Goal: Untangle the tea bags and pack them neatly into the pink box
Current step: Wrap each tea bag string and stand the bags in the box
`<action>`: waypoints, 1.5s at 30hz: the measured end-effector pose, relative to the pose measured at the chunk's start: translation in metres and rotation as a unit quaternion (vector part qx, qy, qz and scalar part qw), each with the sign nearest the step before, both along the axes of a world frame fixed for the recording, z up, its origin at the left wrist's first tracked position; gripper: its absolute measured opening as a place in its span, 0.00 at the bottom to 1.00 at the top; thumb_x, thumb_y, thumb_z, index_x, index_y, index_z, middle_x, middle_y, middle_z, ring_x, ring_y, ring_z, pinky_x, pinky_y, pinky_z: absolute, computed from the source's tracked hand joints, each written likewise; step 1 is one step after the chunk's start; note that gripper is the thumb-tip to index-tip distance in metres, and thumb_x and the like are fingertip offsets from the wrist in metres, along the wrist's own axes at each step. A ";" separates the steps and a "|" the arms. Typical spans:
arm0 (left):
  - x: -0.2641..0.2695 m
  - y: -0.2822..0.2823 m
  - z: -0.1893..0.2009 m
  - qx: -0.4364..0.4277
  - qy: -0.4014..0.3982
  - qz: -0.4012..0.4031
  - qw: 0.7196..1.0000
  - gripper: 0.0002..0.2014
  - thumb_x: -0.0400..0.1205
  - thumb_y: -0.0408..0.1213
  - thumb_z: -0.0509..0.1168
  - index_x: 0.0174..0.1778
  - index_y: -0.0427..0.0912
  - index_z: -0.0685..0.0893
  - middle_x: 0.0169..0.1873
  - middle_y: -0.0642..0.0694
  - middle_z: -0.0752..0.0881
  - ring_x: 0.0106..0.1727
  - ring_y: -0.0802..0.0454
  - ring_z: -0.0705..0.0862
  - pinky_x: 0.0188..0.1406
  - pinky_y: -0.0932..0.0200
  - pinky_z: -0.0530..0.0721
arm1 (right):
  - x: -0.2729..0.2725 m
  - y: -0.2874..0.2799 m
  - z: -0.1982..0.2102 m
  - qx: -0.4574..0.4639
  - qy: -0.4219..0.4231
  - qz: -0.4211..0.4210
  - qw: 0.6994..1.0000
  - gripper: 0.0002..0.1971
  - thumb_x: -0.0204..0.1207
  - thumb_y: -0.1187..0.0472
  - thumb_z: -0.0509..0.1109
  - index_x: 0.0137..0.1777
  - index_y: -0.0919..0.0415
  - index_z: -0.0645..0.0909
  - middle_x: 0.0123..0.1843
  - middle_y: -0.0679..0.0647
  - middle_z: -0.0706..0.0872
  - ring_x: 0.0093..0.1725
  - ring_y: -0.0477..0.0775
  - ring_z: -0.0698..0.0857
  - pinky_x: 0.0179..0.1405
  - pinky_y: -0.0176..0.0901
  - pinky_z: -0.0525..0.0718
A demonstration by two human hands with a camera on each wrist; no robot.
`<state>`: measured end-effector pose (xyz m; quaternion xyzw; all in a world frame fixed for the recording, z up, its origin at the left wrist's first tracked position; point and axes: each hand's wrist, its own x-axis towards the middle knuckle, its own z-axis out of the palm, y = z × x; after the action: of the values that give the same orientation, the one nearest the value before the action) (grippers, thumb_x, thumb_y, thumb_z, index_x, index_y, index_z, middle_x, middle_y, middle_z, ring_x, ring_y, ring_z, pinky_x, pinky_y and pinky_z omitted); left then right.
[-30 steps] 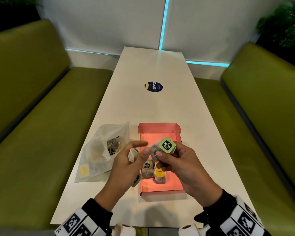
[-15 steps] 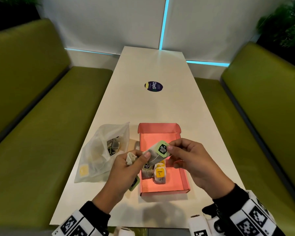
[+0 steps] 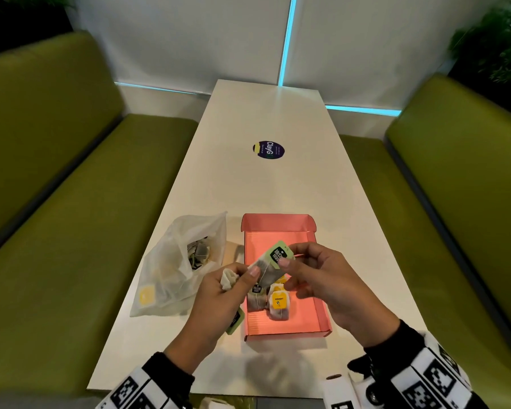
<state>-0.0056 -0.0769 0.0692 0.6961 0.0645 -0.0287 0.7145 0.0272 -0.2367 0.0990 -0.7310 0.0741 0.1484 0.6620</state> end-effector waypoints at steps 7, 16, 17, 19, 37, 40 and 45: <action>0.006 0.012 -0.033 0.140 0.001 0.062 0.988 0.03 0.75 0.39 0.73 0.36 0.46 0.88 0.24 0.54 0.84 0.24 0.59 0.77 0.23 0.72 0.72 | 0.012 -0.001 -0.022 -0.145 -0.107 -0.003 0.984 0.07 0.70 0.68 0.75 0.36 0.55 0.84 0.31 0.49 0.85 0.32 0.46 0.81 0.40 0.44 0.82; -0.005 0.011 -0.072 0.316 0.109 -0.018 0.942 0.16 0.72 0.52 0.73 0.54 0.56 0.84 0.39 0.51 0.86 0.42 0.51 0.84 0.38 0.60 0.78 | 0.013 0.013 -0.095 -0.412 -0.099 0.201 0.883 0.09 0.68 0.59 0.75 0.48 0.56 0.88 0.41 0.45 0.84 0.47 0.50 0.82 0.36 0.33 0.70; -0.005 0.009 -0.073 0.332 0.110 -0.026 0.936 0.18 0.72 0.51 0.73 0.57 0.55 0.84 0.46 0.50 0.87 0.48 0.50 0.85 0.42 0.60 0.79 | 0.014 0.015 -0.099 -0.413 -0.087 0.195 0.885 0.09 0.68 0.60 0.75 0.48 0.56 0.88 0.43 0.50 0.86 0.48 0.52 0.84 0.38 0.35 0.71; -0.005 0.006 -0.073 0.351 0.114 -0.030 0.929 0.18 0.72 0.50 0.73 0.57 0.50 0.86 0.50 0.48 0.88 0.52 0.49 0.84 0.45 0.59 0.79 | 0.016 0.020 -0.106 -0.412 -0.073 0.174 0.892 0.08 0.68 0.62 0.73 0.47 0.55 0.88 0.40 0.51 0.84 0.46 0.54 0.84 0.39 0.36 0.72; 0.007 0.028 -0.026 -0.150 0.120 0.012 0.981 0.13 0.77 0.44 0.65 0.45 0.36 0.84 0.21 0.48 0.71 0.18 0.54 0.64 0.16 0.66 0.61 | -0.001 0.023 -0.056 -0.154 -0.130 0.119 0.972 0.13 0.72 0.67 0.72 0.50 0.48 0.81 0.45 0.47 0.83 0.39 0.39 0.78 0.37 0.23 0.75; 0.014 0.032 0.001 -0.245 0.097 -0.021 0.964 0.14 0.75 0.45 0.62 0.44 0.38 0.82 0.21 0.49 0.70 0.15 0.57 0.62 0.13 0.67 0.60 | -0.004 0.026 -0.042 -0.086 -0.086 0.293 0.948 0.28 0.73 0.67 0.69 0.72 0.49 0.69 0.68 0.41 0.77 0.66 0.37 0.74 0.59 0.27 0.75; 0.020 0.031 0.016 -0.348 0.071 -0.099 0.930 0.16 0.66 0.49 0.78 0.38 0.41 0.86 0.20 0.49 0.71 0.13 0.58 0.64 0.14 0.68 0.59 | -0.008 0.043 -0.048 -0.167 -0.169 0.341 0.910 0.23 0.71 0.62 0.72 0.67 0.58 0.75 0.64 0.49 0.81 0.63 0.38 0.77 0.64 0.30 0.71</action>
<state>0.0141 -0.0456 0.0849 0.4032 0.0319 -0.1696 0.8987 0.0195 -0.1938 0.0506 -0.8259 -0.2688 0.2248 0.4417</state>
